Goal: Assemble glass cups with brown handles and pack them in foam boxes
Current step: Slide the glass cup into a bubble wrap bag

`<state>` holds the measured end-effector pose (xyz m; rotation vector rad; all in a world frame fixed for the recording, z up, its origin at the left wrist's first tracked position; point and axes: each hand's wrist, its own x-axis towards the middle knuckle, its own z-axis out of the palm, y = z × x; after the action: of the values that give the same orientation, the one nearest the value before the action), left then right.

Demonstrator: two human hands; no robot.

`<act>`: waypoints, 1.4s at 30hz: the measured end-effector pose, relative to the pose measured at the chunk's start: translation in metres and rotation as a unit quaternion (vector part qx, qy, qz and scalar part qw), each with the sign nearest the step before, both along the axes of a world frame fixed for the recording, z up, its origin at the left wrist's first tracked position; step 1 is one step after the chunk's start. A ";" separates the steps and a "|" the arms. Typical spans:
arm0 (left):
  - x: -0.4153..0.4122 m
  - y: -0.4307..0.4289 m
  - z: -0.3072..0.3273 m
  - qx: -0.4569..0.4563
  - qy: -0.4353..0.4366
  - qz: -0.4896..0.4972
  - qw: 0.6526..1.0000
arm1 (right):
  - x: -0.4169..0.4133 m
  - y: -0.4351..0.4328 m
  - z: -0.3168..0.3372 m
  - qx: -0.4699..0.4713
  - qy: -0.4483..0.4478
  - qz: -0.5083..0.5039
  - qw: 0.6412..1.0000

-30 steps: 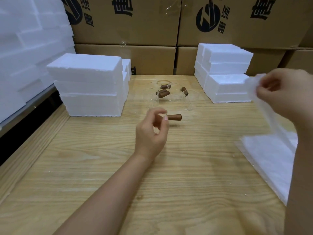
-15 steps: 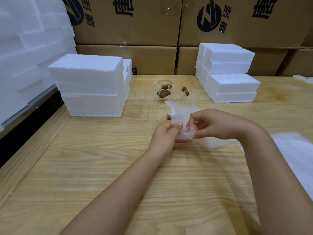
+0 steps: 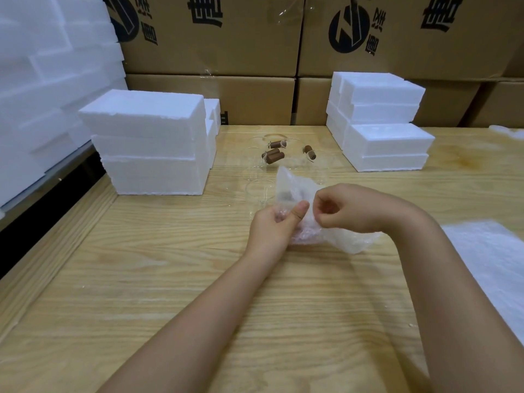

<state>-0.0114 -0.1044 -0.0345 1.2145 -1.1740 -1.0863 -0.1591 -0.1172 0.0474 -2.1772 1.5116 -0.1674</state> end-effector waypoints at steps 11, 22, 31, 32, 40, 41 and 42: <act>-0.003 0.004 -0.004 0.001 0.024 -0.027 0.999 | -0.013 0.013 0.031 -0.048 0.002 -0.080 0.996; -0.002 0.002 -0.005 0.023 0.036 -0.032 0.999 | 0.015 0.019 0.025 0.011 0.165 -0.043 0.985; -0.002 0.002 -0.001 0.038 0.044 -0.033 0.998 | 0.035 0.020 0.017 -0.037 0.225 -0.040 0.973; -0.002 0.001 -0.002 0.040 0.042 -0.032 0.998 | 0.033 0.017 0.017 -0.078 0.217 -0.066 0.971; -0.004 0.010 -0.001 -0.059 -0.111 0.050 0.991 | -0.006 0.009 0.025 -0.202 0.163 -0.161 0.952; -0.004 0.011 0.000 -0.095 -0.130 0.045 0.986 | -0.006 0.009 0.024 -0.188 0.159 -0.150 0.958; -0.005 0.013 0.002 -0.129 -0.147 0.039 0.980 | -0.004 0.009 0.024 -0.178 0.154 -0.137 0.962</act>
<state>-0.0162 -0.0917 -0.0329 1.2310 -1.4300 -0.6856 -0.1635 -0.1077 0.0713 -2.3369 2.0989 -0.2125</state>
